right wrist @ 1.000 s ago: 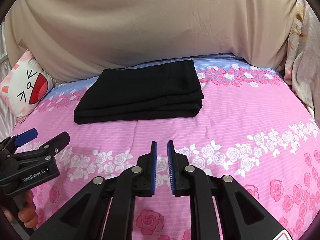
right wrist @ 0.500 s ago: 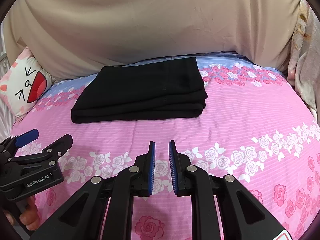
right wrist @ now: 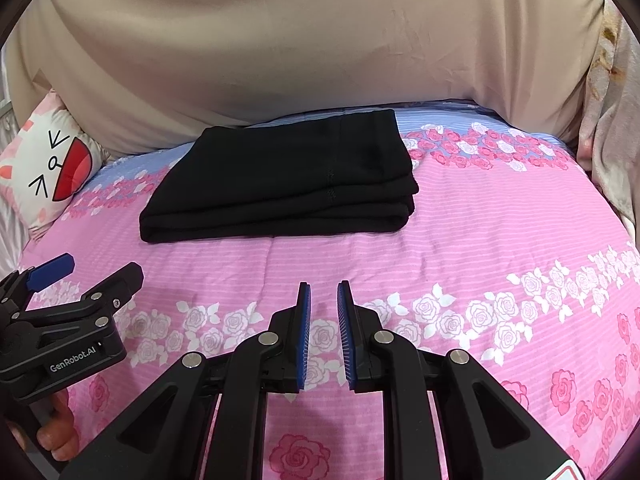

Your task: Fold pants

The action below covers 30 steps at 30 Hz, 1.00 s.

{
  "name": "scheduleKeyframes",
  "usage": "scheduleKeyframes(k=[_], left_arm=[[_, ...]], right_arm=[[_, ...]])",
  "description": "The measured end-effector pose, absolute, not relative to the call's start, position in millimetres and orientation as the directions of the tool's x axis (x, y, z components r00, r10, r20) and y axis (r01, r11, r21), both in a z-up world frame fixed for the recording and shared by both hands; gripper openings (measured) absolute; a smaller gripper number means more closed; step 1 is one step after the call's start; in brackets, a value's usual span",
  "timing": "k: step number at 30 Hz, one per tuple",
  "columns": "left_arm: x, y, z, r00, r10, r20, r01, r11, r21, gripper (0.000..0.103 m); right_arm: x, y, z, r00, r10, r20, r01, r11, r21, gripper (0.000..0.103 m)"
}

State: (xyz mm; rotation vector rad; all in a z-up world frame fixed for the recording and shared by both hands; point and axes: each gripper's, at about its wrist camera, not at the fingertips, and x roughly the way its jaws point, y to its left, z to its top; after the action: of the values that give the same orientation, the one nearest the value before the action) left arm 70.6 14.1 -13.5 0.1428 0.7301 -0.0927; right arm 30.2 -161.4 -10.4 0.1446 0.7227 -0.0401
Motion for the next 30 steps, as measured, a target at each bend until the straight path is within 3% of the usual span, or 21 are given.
scheduleKeyframes(k=[30], left_arm=[[64.9,6.8,-8.5,0.750,-0.021,-0.661,0.137,0.983,0.124,0.098]], right_arm=[[29.8,-160.3,-9.4,0.750,0.012,-0.661,0.086,0.990,0.115,0.016]])
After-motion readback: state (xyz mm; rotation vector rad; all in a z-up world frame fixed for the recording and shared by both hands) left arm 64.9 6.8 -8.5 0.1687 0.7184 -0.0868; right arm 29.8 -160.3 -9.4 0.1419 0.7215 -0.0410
